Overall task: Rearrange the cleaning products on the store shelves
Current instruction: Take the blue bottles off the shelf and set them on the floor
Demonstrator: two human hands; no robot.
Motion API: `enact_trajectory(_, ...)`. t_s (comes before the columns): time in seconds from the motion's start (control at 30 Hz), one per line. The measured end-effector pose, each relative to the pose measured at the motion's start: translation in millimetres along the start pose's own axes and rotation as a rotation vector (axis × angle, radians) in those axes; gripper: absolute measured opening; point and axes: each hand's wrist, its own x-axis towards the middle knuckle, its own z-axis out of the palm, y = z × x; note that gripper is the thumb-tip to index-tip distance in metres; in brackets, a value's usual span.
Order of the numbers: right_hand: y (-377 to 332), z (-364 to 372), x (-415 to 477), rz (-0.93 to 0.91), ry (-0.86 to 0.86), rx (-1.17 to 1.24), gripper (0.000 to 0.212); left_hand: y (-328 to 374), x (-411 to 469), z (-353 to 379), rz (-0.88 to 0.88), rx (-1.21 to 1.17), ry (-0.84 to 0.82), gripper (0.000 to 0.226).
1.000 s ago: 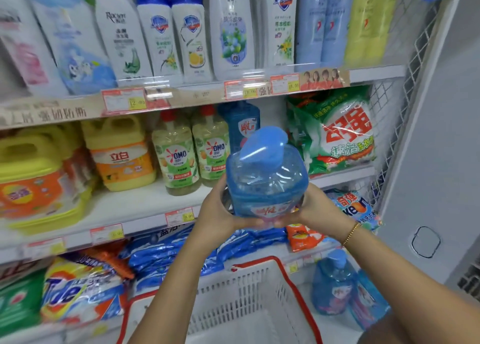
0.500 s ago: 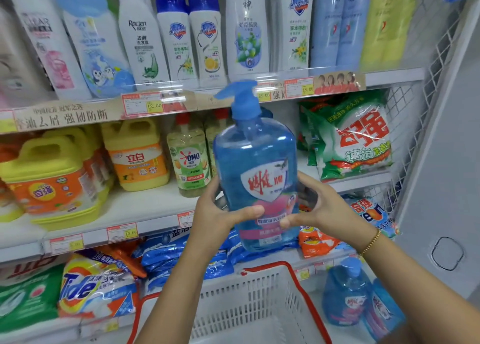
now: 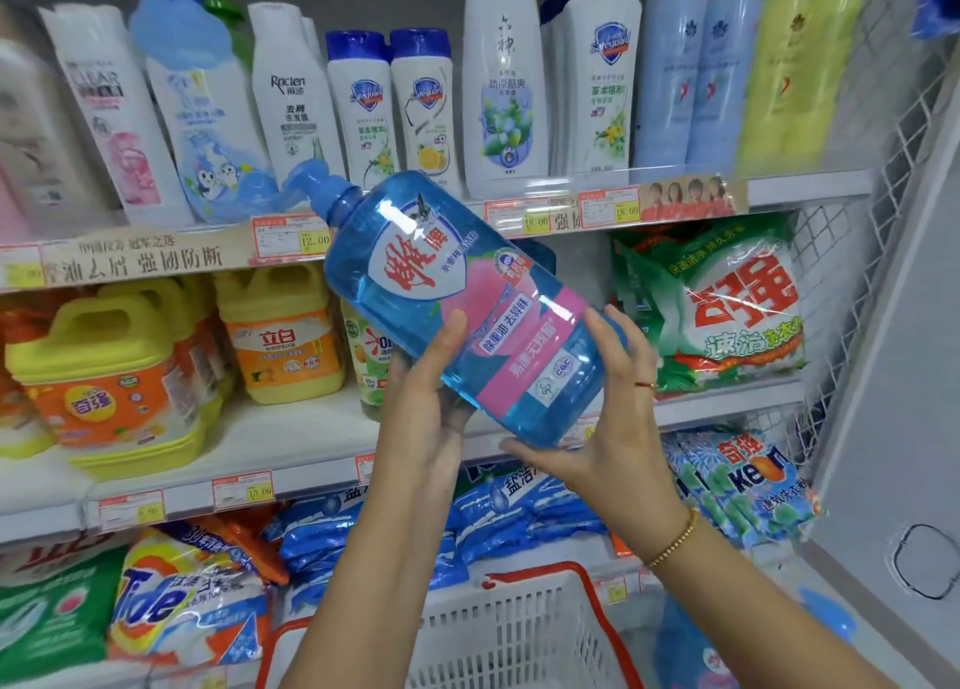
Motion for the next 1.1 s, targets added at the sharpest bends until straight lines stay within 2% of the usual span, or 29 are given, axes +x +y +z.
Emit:
enact_trajectory(0.1, -1.0, -1.2, 3.6, -0.042, 0.069, 0.010, 0.108, 4.0, -3.3, -1.1, 0.017, 0.022, -0.064, 0.093)
enact_trajectory(0.17, -2.0, -6.7, 6.1, -0.004, 0.058, 0.104, 0.106, 9.2, -3.5, -3.7, 0.035, 0.034, -0.134, 0.103)
enact_trajectory(0.3, -12.9, -21.6, 7.9, 0.247, -0.032, 0.673, 0.089, 17.3, 7.0, -6.4, 0.053, 0.030, -0.292, 0.103)
enact_trajectory(0.37, -11.3, -26.9, 9.4, 0.320, -0.077, 0.812, 0.091, 15.7, 10.7, -6.9, 0.068, -0.028, -0.351, 0.104)
enact_trajectory(0.47, -6.5, -28.7, 11.6, 0.499, -0.178, 1.034, 0.095, 12.6, 9.3, -1.8, 0.034, -0.030, -0.353, 0.109)
enact_trajectory(0.53, -4.0, -29.4, 10.3, 0.637, -0.276, 1.212, 0.091, 9.0, 10.7, -4.0, 0.030, 0.027, -0.364, 0.097)
enact_trajectory(0.63, 1.0, -33.0, 4.3, 0.710, -0.367, 1.335, 0.084, 9.7, 7.8, -13.3, 0.037, 0.065, -0.405, 0.075)
enact_trajectory(0.8, -2.8, -29.1, 4.6, 0.809, -0.368, 1.372, 0.103, 19.4, -4.8, -5.8, 0.153, 0.089, -0.253, 0.077)
enact_trajectory(0.93, -8.0, -30.7, 12.0, 0.592, -0.267, 1.126, 0.092, 25.9, -8.2, 7.3, 0.130, 0.026, -0.135, 0.080)
enact_trajectory(1.03, -6.3, -33.2, 11.8, 0.398, -0.120, 0.918, 0.096, 26.5, -9.6, 11.4, 0.084, 0.041, -0.063, 0.068)
enact_trajectory(1.1, -6.8, -32.7, 8.1, 0.330, -0.063, 0.856, 0.088, 23.5, -10.9, 11.3, 0.045, 0.104, -0.058, 0.063)
